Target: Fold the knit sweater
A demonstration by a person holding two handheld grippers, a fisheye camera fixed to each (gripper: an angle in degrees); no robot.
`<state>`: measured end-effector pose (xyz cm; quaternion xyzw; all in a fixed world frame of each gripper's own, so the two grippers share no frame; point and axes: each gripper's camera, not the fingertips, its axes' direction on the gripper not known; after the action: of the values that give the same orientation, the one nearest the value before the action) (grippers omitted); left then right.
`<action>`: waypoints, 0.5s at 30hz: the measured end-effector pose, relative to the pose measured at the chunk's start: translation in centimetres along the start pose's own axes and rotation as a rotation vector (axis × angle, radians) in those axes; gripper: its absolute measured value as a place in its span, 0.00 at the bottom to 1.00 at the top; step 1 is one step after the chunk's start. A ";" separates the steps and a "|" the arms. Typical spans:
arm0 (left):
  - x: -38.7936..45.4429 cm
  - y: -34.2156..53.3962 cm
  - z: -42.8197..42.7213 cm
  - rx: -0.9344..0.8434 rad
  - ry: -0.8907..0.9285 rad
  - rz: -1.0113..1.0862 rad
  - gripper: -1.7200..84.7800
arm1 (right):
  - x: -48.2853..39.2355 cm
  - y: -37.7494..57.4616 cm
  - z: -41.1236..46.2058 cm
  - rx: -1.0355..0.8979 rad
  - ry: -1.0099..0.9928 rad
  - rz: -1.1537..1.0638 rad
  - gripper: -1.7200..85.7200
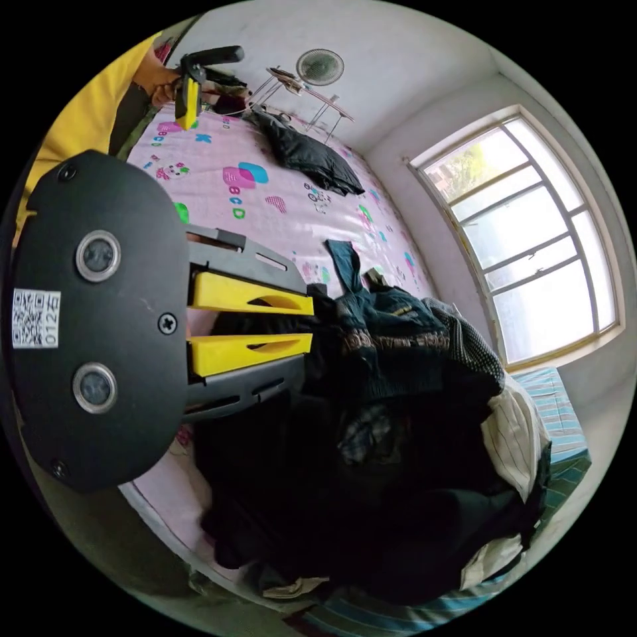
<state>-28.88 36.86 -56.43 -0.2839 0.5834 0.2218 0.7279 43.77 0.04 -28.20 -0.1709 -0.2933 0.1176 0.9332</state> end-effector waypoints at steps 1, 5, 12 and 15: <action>1.0 -1.8 1.1 0.005 -0.007 0.004 0.02 | 0.6 -1.3 -0.1 -0.007 0.011 0.000 0.08; 4.0 -7.8 3.9 0.032 -0.055 0.068 0.02 | 3.8 -8.9 -0.5 -0.053 0.064 -0.008 0.12; 6.9 -22.9 10.2 0.022 -0.101 0.137 0.03 | 4.4 -16.6 -1.0 -0.177 0.024 -0.050 0.16; 7.1 -30.0 14.3 -0.018 -0.089 0.125 0.04 | 2.8 -17.5 -2.7 -0.185 0.051 -0.078 0.13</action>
<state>2.62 24.23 -56.51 -0.2433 0.5652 0.2841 0.7352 49.69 -15.72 -22.08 -0.2478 -0.2857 0.0493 0.9244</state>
